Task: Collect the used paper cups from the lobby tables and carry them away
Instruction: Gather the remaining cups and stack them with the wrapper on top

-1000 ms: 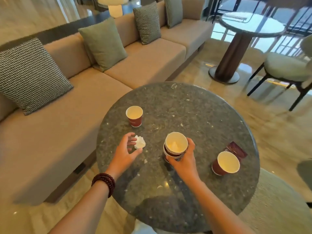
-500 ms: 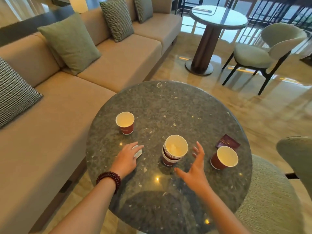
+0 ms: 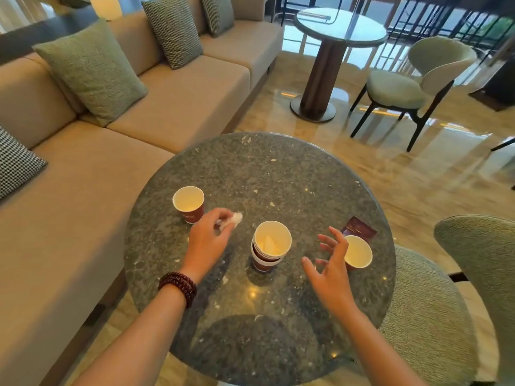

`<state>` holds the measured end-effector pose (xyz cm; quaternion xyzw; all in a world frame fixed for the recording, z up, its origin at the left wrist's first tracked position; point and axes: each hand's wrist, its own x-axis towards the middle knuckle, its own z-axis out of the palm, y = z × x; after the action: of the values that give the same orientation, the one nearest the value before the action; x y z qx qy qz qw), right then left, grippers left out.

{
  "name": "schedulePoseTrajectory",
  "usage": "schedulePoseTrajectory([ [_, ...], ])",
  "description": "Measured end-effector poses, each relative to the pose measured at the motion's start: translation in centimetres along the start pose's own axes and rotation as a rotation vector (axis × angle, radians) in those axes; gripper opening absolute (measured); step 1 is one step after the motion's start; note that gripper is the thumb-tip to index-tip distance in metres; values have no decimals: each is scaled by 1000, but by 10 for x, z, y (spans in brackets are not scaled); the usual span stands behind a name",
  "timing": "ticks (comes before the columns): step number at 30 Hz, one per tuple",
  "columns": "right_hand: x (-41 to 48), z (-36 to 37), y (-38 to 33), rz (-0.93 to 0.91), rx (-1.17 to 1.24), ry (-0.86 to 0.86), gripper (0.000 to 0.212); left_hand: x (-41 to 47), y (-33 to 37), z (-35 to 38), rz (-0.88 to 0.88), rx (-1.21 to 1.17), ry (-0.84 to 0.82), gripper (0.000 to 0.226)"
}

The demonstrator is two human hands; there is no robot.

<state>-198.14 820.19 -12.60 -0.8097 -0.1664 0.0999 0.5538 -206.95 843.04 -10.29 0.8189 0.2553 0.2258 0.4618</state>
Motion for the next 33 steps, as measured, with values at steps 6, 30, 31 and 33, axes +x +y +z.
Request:
schedulePoseTrajectory([
  [6,14,-26,-20,-106,35,174,60,-9,73,12,306,15,-31,11],
  [30,45,-70,38,322,-615,-34,106,-10,50,26,62,-22,-157,35],
  [31,45,-70,39,325,-603,-36,105,-10,48,26,43,-59,-144,36],
  [33,45,-70,40,322,-574,-36,101,-10,44,24,20,-100,-121,36],
])
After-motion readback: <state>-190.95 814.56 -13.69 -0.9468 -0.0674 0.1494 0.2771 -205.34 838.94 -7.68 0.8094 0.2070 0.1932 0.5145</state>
